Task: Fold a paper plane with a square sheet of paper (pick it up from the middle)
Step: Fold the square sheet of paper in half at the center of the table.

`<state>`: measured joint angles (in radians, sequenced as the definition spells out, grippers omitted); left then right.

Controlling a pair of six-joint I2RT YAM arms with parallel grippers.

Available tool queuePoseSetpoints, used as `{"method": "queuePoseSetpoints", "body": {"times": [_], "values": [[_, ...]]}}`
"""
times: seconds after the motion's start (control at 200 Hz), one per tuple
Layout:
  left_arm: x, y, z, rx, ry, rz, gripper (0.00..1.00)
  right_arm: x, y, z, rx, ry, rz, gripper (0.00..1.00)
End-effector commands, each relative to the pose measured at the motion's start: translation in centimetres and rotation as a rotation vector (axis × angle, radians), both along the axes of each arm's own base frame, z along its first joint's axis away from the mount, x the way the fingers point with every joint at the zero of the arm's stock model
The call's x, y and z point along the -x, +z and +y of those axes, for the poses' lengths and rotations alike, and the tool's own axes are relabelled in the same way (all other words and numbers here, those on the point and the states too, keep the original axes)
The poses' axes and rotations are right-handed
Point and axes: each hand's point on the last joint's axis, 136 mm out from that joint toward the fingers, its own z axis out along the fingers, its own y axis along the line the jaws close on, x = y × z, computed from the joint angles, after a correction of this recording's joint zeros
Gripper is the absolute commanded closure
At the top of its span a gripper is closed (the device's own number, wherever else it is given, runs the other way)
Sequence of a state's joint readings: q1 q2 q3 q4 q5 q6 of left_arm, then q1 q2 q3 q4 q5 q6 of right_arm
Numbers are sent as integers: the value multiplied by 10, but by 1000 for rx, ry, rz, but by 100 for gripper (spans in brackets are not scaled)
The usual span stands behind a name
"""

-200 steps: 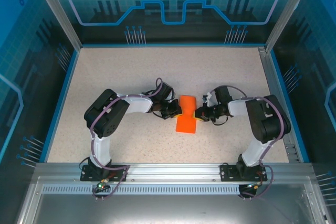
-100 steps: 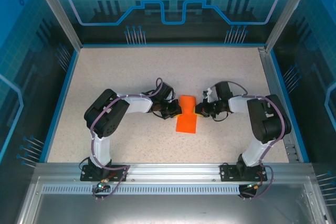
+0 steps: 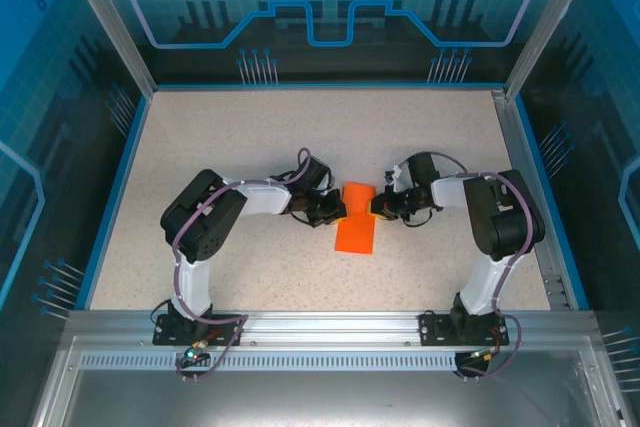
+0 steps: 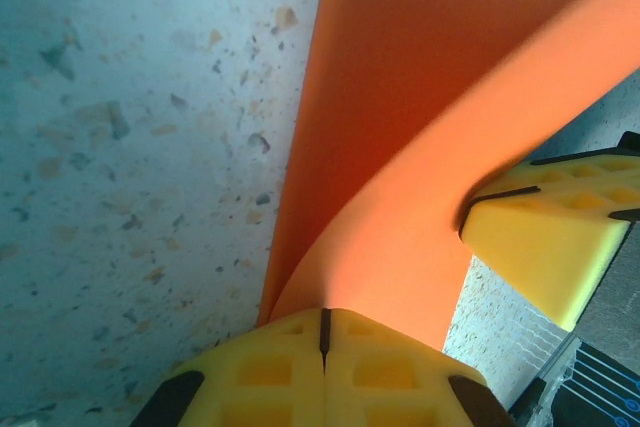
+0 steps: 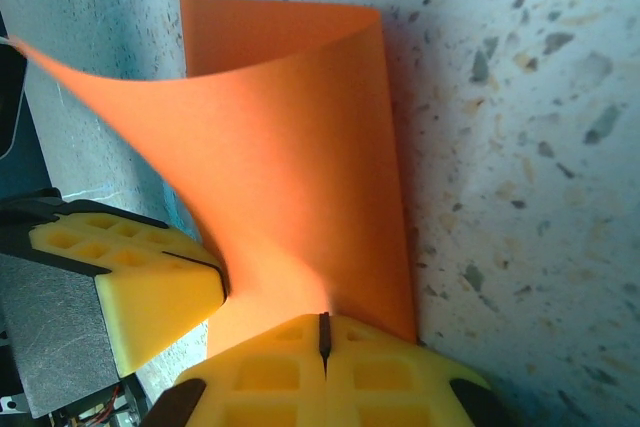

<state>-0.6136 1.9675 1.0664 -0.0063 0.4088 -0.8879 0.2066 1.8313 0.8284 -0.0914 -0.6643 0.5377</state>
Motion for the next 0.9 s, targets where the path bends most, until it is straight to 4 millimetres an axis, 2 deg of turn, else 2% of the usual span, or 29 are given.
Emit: {"method": "queuePoseSetpoints", "body": {"times": [0.0,0.09,0.115,0.215,0.395,0.54,0.605,0.705,0.895], "values": [[29,-45,23,-153,-1,127,100,-8,9,-7,15,-22,-3,100],[29,-45,23,-154,-3,127,100,-13,22,-6,-11,-27,-21,100],[29,-45,24,-154,-3,128,100,-23,31,-4,-19,-27,-51,100],[29,-46,24,-154,-2,128,100,-31,32,-6,-18,-31,-53,100],[29,-45,23,-150,-4,125,100,-33,13,-7,-5,-34,-14,100],[30,-46,23,-150,-3,127,100,-29,-11,-12,30,-51,47,100],[30,-45,23,-148,-3,128,100,-28,-14,-13,40,-60,62,100],[31,-46,24,-151,-5,130,100,-32,-7,-13,39,-65,59,100],[31,-44,23,-149,-7,126,100,-48,31,-9,-2,-63,-7,100]]}}
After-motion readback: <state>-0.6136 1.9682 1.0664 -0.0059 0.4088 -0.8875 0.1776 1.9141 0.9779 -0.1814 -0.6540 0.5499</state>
